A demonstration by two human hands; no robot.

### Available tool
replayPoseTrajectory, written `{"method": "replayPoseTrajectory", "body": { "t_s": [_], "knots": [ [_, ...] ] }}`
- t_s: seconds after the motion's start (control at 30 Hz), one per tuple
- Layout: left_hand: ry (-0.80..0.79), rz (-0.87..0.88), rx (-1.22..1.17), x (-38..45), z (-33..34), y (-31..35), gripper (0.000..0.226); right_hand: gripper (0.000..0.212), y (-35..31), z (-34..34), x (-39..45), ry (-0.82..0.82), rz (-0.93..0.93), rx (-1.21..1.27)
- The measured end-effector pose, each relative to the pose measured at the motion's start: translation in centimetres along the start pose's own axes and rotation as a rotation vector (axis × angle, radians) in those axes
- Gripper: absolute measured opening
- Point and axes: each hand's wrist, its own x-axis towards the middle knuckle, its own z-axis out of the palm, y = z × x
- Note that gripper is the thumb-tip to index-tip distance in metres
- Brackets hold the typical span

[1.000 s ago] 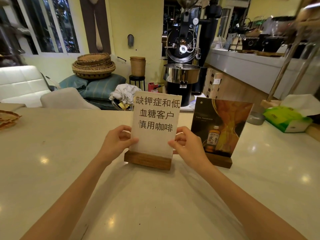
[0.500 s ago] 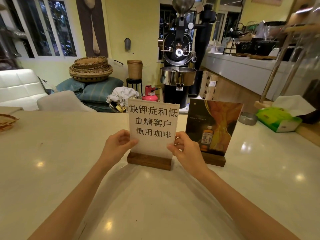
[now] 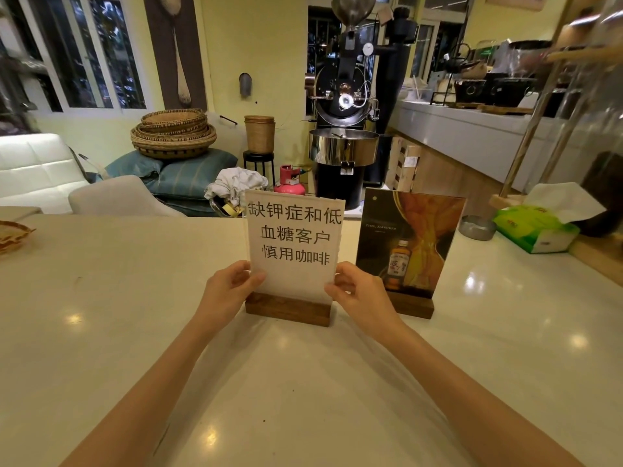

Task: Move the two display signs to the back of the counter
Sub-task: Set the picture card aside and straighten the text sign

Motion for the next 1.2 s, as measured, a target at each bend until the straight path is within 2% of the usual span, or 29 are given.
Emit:
{"method": "replayPoseTrajectory", "body": {
  "t_s": [0.1,0.17,0.2,0.27,0.3,0.37,0.43,0.5,0.6,0.67,0.7,0.77,0.83,0.93,1.03,1.2],
  "knots": [
    [0.035,-0.007,0.055,0.0,0.2,0.5,0.039,0.03,-0.1,-0.3,-0.1,-0.015,0.004,-0.011],
    [0.22,0.066,0.144,-0.4,0.5,1.5,0.058,0.028,0.1,-0.9,-0.2,0.006,-0.017,-0.035],
    [0.339,0.167,0.158,-0.8,0.7,2.3,0.062,0.026,0.2,-1.3,-0.3,0.029,-0.032,-0.046],
    [0.506,0.451,0.17,-1.8,1.2,4.2,0.055,0.022,0.2,-2.5,-0.6,0.093,-0.057,-0.064],
    [0.541,0.582,0.185,-2.2,1.6,5.2,0.047,0.02,0.3,-3.3,-0.7,0.13,-0.068,-0.068],
    [0.514,0.759,0.196,-3.2,2.8,7.2,0.032,0.016,0.5,-4.9,-1.1,0.202,-0.09,-0.063],
    [0.407,0.828,0.178,-4.1,4.7,8.7,0.023,0.013,0.8,-6.6,-1.7,0.267,-0.096,-0.069],
    [0.226,0.799,0.126,-5.0,6.8,9.7,0.023,0.012,1.5,-8.2,-2.4,0.362,-0.09,-0.091],
    [-0.085,0.642,0.056,-5.7,9.6,10.0,0.021,0.016,2.5,-10.2,-3.5,0.615,-0.052,-0.122],
    [-0.058,0.582,0.05,-5.5,11.2,9.6,0.026,0.026,3.2,-11.1,-3.8,0.724,0.005,-0.112],
    [-0.007,0.533,0.057,-5.3,12.0,9.4,0.034,0.032,3.7,-11.3,-3.9,0.717,0.045,-0.099],
    [0.026,0.385,0.083,-5.0,13.4,9.0,0.053,0.039,4.4,-11.4,-3.8,0.62,0.126,-0.077],
    [-0.017,0.25,0.11,-4.6,14.5,8.6,0.064,0.039,5.0,-11.2,-3.7,0.523,0.171,-0.049],
    [-0.062,0.155,0.076,-3.5,15.6,7.6,0.065,0.035,5.6,-10.7,-3.3,0.461,0.187,0.005],
    [-0.023,0.074,-0.016,-2.2,16.1,6.7,0.057,0.03,6.1,-10.3,-2.8,0.426,0.183,0.035],
    [0.06,0.064,-0.027,-0.8,16.7,5.9,0.052,0.024,6.5,-10.3,-2.5,0.467,0.115,-0.03]
  ]
}}
